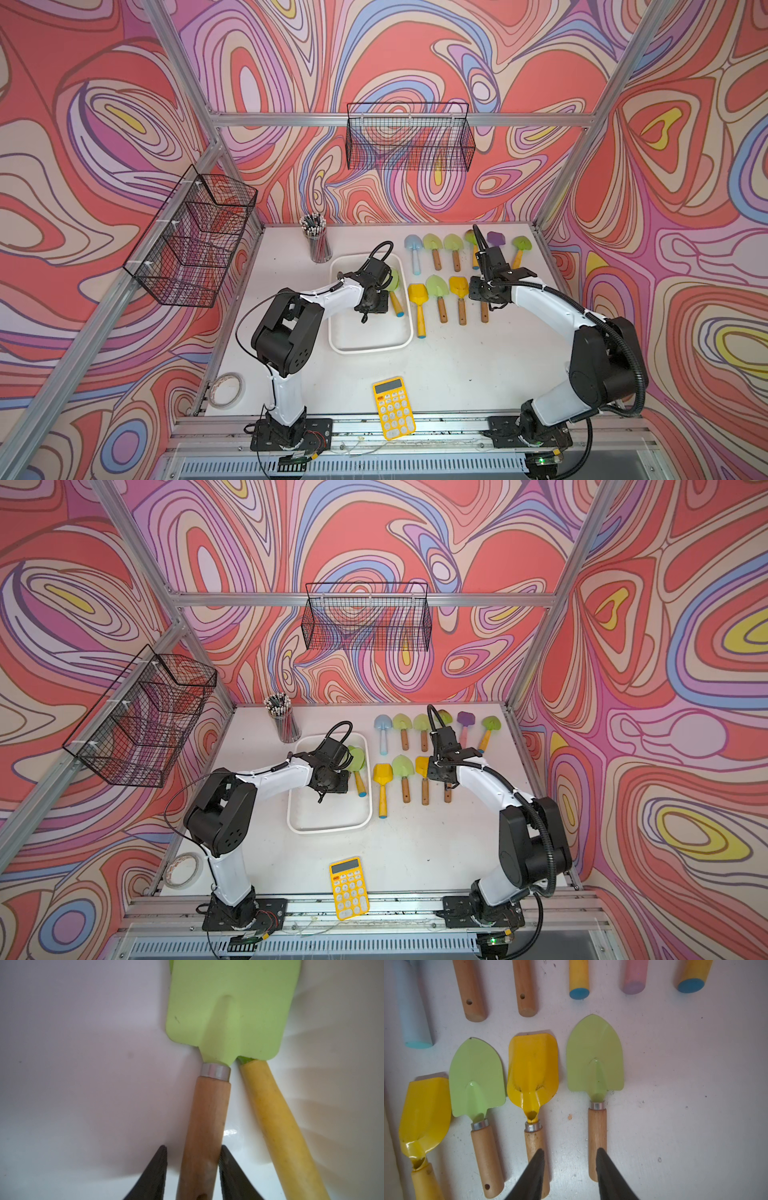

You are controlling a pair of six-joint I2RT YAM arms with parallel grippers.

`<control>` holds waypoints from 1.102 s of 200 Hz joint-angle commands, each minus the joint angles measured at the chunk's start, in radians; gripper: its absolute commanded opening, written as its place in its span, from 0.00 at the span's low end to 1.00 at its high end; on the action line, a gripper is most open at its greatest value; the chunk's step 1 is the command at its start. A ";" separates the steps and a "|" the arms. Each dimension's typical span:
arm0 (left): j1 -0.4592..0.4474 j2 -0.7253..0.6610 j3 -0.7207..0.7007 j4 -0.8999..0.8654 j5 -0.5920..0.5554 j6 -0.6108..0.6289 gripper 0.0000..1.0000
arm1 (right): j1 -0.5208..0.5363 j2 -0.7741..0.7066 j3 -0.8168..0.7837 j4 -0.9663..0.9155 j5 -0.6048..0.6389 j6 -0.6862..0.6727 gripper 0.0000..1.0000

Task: Take the shovel out of the storage box
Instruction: Pick up the shovel from the storage box.

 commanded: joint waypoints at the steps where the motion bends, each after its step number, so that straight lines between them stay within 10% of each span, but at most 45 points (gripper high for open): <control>1: -0.005 0.036 0.023 -0.043 -0.017 0.036 0.41 | 0.014 -0.003 0.009 0.009 0.001 0.016 0.43; 85: -0.005 -0.009 0.012 -0.070 -0.028 0.038 0.00 | 0.059 -0.051 0.023 0.055 -0.049 0.022 0.43; 124: 0.003 -0.127 -0.032 -0.041 0.012 0.000 0.00 | 0.095 -0.084 0.031 0.108 -0.142 0.024 0.42; 220: 0.093 -0.364 -0.192 0.330 0.584 -0.194 0.00 | 0.095 -0.110 -0.080 0.549 -0.792 0.170 0.53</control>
